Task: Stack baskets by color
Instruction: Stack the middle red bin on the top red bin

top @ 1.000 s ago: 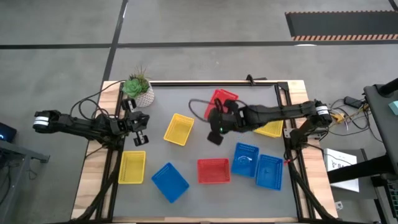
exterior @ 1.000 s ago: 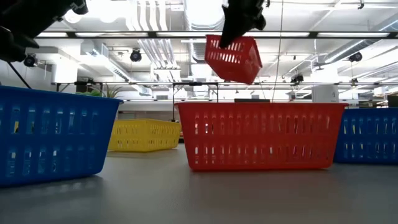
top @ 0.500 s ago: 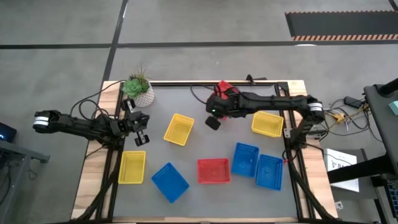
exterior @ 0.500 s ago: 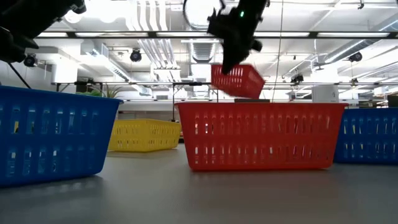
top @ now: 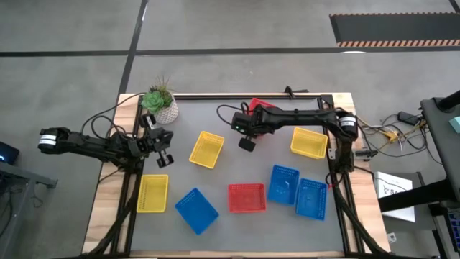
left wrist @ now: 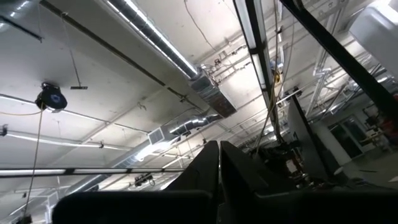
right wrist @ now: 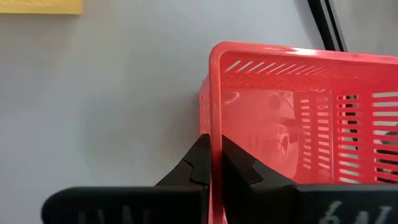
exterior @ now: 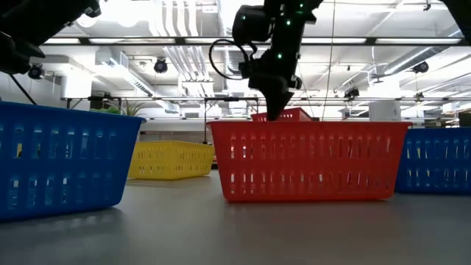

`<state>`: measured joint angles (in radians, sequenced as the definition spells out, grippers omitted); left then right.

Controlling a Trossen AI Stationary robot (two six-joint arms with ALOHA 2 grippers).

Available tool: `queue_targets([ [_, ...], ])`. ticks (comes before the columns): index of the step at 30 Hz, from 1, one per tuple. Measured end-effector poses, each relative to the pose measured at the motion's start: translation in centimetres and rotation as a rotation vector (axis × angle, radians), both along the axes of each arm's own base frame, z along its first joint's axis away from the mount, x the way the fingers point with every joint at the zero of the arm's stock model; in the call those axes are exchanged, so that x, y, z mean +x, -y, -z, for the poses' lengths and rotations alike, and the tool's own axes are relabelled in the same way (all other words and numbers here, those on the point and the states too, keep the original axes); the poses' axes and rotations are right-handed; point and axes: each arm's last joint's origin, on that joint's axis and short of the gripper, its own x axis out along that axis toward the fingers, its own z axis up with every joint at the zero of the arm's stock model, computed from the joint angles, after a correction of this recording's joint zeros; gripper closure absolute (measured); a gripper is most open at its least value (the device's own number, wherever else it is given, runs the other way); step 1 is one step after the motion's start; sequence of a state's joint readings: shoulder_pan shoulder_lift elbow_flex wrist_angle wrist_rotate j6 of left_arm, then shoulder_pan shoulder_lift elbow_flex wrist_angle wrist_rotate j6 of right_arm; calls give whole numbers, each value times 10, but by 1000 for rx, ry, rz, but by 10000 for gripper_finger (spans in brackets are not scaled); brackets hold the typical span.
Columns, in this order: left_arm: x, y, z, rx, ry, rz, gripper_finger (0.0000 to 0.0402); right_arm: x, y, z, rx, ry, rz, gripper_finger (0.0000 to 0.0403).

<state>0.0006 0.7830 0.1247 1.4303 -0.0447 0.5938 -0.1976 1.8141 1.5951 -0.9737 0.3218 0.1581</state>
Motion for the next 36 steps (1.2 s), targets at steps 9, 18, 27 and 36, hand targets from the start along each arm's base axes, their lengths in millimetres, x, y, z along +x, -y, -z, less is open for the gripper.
queue_targets([
  [9,0,-1,0,-16,0,-16,402,-1,14,2,4,14,32,394],
  [18,1,-1,1,16,-11,-50,402,-2,14,9,4,12,33,394],
  [27,1,-1,1,17,-11,-51,402,-3,14,23,1,21,30,394],
  [36,1,-1,1,17,-8,-51,402,-5,14,28,0,16,35,366],
])
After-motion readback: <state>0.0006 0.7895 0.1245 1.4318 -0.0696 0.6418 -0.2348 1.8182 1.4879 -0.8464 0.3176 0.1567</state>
